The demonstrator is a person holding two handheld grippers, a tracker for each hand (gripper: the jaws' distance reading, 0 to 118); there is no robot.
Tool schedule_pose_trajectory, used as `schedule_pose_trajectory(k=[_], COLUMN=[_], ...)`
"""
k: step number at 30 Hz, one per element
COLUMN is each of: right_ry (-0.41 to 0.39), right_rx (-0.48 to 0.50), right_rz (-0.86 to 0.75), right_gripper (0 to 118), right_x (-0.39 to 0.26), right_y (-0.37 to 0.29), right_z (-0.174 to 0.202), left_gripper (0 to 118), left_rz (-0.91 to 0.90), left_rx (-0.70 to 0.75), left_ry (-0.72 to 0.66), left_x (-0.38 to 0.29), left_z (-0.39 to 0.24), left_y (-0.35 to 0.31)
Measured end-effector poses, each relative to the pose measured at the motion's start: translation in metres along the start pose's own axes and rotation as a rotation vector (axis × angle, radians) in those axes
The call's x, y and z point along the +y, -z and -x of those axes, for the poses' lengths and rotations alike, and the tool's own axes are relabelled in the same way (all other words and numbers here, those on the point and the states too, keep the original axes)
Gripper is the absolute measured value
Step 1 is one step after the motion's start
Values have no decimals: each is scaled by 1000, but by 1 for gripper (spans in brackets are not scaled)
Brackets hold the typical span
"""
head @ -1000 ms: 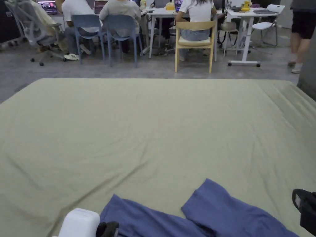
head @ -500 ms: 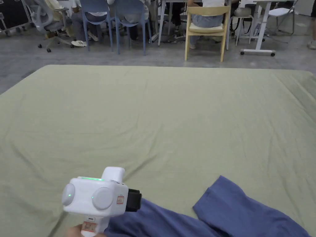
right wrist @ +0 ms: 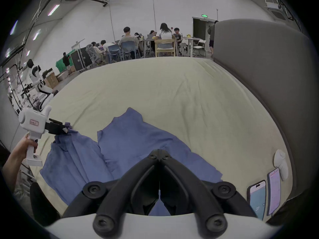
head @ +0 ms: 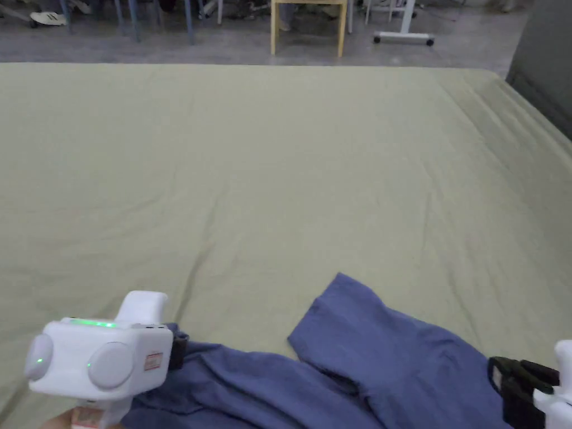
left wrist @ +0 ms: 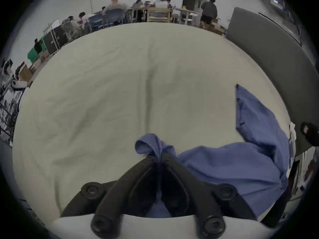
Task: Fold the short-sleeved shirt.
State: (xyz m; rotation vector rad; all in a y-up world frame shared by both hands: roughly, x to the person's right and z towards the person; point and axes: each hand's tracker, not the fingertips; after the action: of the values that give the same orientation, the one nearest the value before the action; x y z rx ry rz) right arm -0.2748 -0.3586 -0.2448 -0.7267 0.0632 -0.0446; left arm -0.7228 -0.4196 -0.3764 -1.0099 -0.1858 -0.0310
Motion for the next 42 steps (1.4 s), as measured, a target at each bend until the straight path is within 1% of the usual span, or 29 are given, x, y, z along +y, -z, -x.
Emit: schedule_pose_trajectory(k=[3, 4, 5, 6, 7, 8, 9, 11, 12, 13, 14, 15, 16, 18, 19, 20, 21, 22, 24, 25, 26, 29, 32, 36, 39, 42], right_ry=[-4, -3, 4, 11, 27, 80, 104, 83, 49, -4, -61, -109, -174, -204, -165, -168, -186, -176, -89, -31, -1, 56, 139, 167, 154, 119], right_rx=[24, 19, 16, 33, 122, 127, 137, 83, 41, 23, 23, 6, -35, -3, 38, -11, -16, 9, 46, 73, 75, 78, 102, 91, 104, 133], right_rz=[6, 15, 51, 124, 160, 214, 309, 406, 447, 459, 475, 496, 427, 365, 348, 317, 294, 279, 197, 148, 90, -63, -215, -411, -535, -638], right_gripper=[3, 10, 69, 115, 118, 118, 118, 118, 114, 103, 81, 80, 75, 10, 9, 9, 9, 9, 9, 9, 9, 9, 9, 9, 9, 9], right_x=[15, 26, 39, 48, 50, 56, 59, 61, 58, 52, 49, 44, 42, 44, 44, 43, 42, 47, 51, 54, 58, 68, 84, 112, 136, 172], right_y=[7, 13, 27, 46, 68, 91, 114, 157, 171, 181, 187, 190, 181, 164, 159, 152, 146, 143, 120, 104, 81, 20, -42, -125, -182, -222], right_z=[0, 0, -3, -7, -13, -19, -23, -27, -24, -19, -9, -3, 4, 11, 13, 15, 15, 12, 5, 0, 2, -6, -22, -37, -37, -36], left_gripper=[1, 1, 1, 1, 1, 1, 1, 1, 1, 1, 1, 1, 1, 1, 1, 1, 1, 1, 1, 1, 1, 1, 1, 1, 1, 1], left_rz=[-84, -111, -140, -168, -184, -178, -181, -192, -194, -186, -178, -174, -168, -155, -156, -155, -161, -172, -210, -231, -258, -348, -446, -603, -744, -869], left_rx=[-88, -104, -103, -94, -91, -95, -97, -98, -95, -96, -92, -89, -80, -68, -66, -69, -73, -84, -113, -132, -135, -125, -133, -120, -93, -125], left_ry=[-101, -116, -127, -133, -135, -133, -133, -139, -147, -155, -161, -161, -157, -142, -141, -145, -151, -162, -200, -215, -223, -213, -188, -161, -115, -87], left_x=[-3, -6, -9, -11, -13, -15, -16, -19, -18, -18, -19, -20, -19, -21, -22, -23, -24, -24, -24, -24, -24, -20, -15, -9, 3, 25], left_z=[4, -5, -6, -7, -9, -15, -16, -18, -23, -23, -24, -25, -27, -29, -29, -18, -17, -15, -16, -14, -13, -14, -16, -17, -17, -18], left_y=[-37, -54, -68, -78, -87, -94, -98, -103, -103, -101, -101, -100, -97, -99, -101, -94, -98, -103, -119, -130, -142, -181, -230, -300, -359, -414])
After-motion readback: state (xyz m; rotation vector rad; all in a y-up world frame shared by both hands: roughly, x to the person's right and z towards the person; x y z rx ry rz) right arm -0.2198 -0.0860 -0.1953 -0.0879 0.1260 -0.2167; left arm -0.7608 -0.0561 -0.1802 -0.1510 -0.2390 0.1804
